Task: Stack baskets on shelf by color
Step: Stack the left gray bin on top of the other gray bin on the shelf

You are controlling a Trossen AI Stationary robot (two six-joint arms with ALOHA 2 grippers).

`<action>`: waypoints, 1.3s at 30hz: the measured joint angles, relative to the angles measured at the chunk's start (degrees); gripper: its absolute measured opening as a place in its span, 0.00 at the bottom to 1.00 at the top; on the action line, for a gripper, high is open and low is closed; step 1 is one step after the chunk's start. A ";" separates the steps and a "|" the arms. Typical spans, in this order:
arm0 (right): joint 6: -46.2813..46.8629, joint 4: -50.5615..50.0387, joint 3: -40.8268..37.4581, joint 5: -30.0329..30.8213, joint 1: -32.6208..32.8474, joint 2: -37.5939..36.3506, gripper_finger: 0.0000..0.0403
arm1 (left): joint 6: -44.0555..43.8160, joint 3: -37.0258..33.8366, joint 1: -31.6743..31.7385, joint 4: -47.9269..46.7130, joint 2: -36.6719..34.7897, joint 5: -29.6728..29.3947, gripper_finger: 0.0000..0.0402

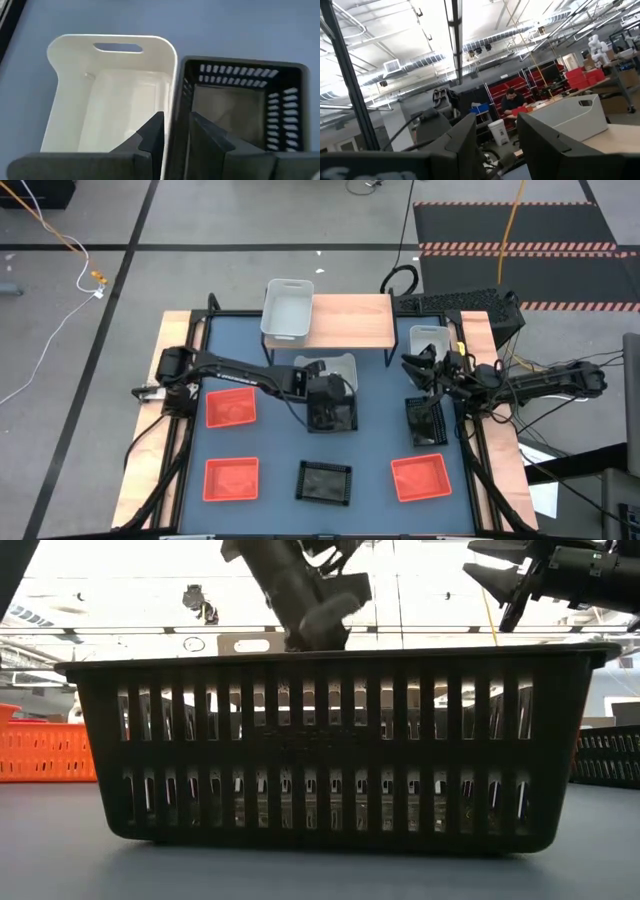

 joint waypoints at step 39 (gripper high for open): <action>-1.25 -1.58 0.01 -0.29 0.09 -0.84 0.35 | 8.55 -0.04 -0.73 -4.12 -1.04 3.83 0.01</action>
